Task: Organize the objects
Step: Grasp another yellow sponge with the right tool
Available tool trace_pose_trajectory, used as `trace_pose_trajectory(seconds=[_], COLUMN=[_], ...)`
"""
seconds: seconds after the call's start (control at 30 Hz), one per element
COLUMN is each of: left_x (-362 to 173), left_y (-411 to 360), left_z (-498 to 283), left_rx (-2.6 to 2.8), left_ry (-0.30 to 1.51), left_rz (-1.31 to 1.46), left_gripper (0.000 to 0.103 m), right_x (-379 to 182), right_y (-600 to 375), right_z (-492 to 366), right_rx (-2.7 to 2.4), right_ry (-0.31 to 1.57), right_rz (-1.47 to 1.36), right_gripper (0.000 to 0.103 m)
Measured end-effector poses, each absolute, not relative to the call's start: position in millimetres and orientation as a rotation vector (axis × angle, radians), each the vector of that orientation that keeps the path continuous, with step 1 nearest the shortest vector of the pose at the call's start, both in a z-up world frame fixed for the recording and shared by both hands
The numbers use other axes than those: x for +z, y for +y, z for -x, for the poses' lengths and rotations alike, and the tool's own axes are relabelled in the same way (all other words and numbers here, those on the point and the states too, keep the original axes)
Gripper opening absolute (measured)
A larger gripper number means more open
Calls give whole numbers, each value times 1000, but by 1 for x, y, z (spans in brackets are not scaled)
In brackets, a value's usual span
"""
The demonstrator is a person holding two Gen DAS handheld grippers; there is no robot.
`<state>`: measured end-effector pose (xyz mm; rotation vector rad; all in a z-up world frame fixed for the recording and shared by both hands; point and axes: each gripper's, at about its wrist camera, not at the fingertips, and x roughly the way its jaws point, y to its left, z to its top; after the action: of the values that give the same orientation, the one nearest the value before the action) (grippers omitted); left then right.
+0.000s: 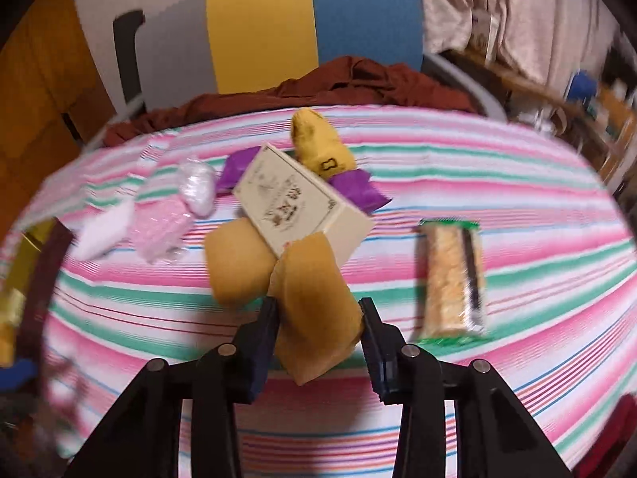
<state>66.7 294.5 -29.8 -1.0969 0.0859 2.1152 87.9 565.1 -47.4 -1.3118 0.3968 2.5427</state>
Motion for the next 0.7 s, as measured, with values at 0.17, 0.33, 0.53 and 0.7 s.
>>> trace_pose_trajectory(seconds=[0.17, 0.33, 0.53, 0.7], left_x=[-27, -22, -29, -40], left_y=[321, 343, 375, 397], left_z=[-51, -44, -35, -24], left_rx=[2130, 2135, 2095, 2048], left_ry=[88, 117, 169, 199], left_rz=[1096, 1055, 1038, 1058], left_gripper=[47, 47, 47, 47], right_x=[-59, -54, -49, -61], right_y=[579, 583, 570, 572], right_z=[-104, -108, -101, -89], right_rx=[2524, 2436, 2479, 2411], right_ry=[679, 549, 466, 289], right_rz=[1380, 1319, 1294, 1355], right_gripper=[47, 81, 94, 94])
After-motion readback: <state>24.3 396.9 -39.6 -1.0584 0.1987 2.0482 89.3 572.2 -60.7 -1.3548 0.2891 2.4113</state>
